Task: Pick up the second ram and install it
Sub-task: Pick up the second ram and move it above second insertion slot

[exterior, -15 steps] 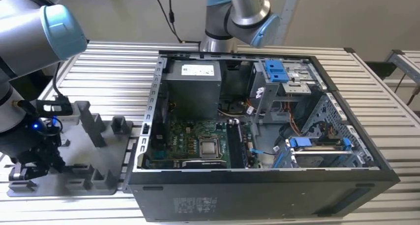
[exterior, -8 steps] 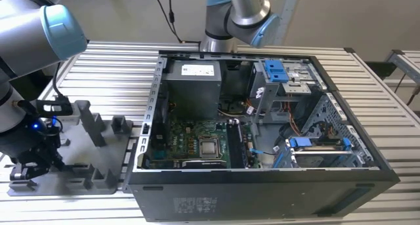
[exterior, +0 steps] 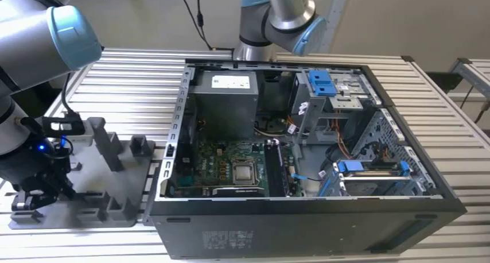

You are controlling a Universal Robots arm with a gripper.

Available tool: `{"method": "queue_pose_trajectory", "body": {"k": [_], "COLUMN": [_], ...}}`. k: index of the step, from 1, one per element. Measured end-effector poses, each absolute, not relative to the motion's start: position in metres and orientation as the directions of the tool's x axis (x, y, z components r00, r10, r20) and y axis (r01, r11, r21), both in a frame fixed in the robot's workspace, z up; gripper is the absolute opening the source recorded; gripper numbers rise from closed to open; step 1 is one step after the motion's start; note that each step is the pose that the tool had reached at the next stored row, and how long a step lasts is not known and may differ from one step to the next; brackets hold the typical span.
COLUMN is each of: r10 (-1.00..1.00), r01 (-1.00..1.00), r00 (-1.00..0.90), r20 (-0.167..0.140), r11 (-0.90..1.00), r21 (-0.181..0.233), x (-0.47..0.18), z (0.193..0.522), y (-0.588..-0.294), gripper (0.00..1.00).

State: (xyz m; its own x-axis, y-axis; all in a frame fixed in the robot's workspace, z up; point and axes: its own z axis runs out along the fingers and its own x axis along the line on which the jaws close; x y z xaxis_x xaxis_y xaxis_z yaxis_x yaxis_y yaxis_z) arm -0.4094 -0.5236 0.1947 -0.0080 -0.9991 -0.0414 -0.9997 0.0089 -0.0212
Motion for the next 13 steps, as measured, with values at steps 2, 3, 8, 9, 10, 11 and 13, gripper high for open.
{"method": "queue_pose_trajectory", "body": {"k": [2, 3, 8, 9, 10, 11, 13], "r10": [-0.999, -0.999, -0.999, -0.999, -0.999, -0.999, -0.999], "r01": [-1.000, -1.000, -1.000, -1.000, -1.000, -1.000, -1.000], "r00": [-0.008, -0.008, -0.008, -0.008, -0.008, -0.008, -0.008], "r20": [-0.041, -0.041, -0.042, -0.042, -0.041, -0.041, -0.041], "r11": [0.009, 0.009, 0.009, 0.009, 0.009, 0.009, 0.009], "r21": [-0.021, -0.021, -0.021, -0.021, -0.021, -0.021, -0.021], "x": [-0.409, -0.409, -0.409, -0.409, -0.409, -0.409, -0.409], "z": [0.195, 0.195, 0.196, 0.198, 0.200, 0.202, 0.205], "y": [-0.524, -0.524, -0.524, -0.524, -0.524, -0.524, -0.524], "gripper": [0.14, 0.14, 0.14, 0.14, 0.14, 0.14, 0.14]}}
